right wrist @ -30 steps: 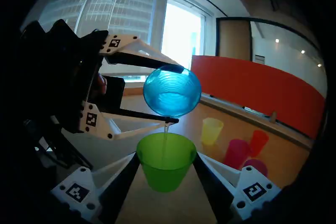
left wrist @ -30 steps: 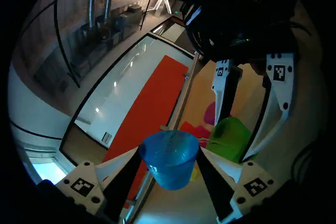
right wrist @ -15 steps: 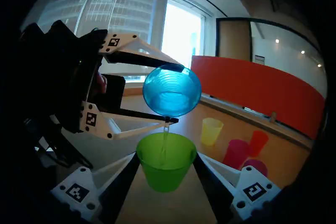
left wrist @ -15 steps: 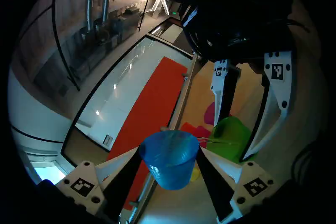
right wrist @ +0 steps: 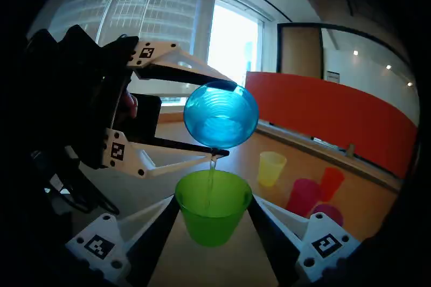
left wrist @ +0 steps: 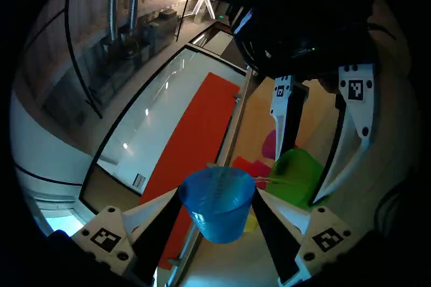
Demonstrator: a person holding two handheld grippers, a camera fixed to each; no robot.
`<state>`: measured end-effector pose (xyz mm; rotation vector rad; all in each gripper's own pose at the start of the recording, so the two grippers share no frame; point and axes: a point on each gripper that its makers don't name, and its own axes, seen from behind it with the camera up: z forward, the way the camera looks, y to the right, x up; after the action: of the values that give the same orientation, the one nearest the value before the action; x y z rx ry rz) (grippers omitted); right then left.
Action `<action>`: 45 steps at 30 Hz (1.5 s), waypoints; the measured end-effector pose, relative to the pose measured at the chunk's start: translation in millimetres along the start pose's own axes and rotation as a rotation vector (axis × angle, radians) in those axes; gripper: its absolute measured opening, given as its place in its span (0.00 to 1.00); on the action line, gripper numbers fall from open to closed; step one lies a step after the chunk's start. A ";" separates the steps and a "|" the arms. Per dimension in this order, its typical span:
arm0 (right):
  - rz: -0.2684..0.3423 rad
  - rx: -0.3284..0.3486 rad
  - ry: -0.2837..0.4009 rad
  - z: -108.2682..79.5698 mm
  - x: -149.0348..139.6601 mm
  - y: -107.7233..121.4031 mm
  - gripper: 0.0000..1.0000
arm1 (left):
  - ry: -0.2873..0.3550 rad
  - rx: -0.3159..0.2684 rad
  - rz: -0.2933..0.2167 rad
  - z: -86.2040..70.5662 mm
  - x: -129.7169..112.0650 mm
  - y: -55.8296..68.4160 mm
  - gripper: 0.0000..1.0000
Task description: Pour water
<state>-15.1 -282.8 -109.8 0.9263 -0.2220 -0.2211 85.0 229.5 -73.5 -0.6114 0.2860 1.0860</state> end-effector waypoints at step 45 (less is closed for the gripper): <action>0.007 -0.002 0.006 1.6 -3.4 2.9 0.92 | -0.002 -0.002 0.084 1.4 2.3 2.3 0.88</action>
<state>-18.5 -281.4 -106.9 0.9239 -0.2191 -0.2118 83.9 232.8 -74.3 -0.6045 0.3112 1.1679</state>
